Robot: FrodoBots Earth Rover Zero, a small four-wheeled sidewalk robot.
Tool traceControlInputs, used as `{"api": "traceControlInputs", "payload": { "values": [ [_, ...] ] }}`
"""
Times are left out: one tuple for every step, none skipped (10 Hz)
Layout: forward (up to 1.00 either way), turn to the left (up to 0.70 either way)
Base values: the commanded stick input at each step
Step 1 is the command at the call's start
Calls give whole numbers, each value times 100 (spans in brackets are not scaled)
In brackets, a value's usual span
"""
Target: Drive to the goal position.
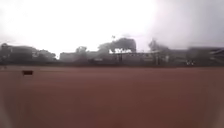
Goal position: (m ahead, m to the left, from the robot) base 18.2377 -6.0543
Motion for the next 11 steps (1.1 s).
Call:
{"api": "traceControlInputs", "payload": {
  "values": [
    [50,0],
    [50,0],
    [50,0],
    [50,0],
    [50,0],
    [50,0],
    [50,0],
    [50,0],
    [50,0],
    [50,0],
    [50,0]
  ]
}}
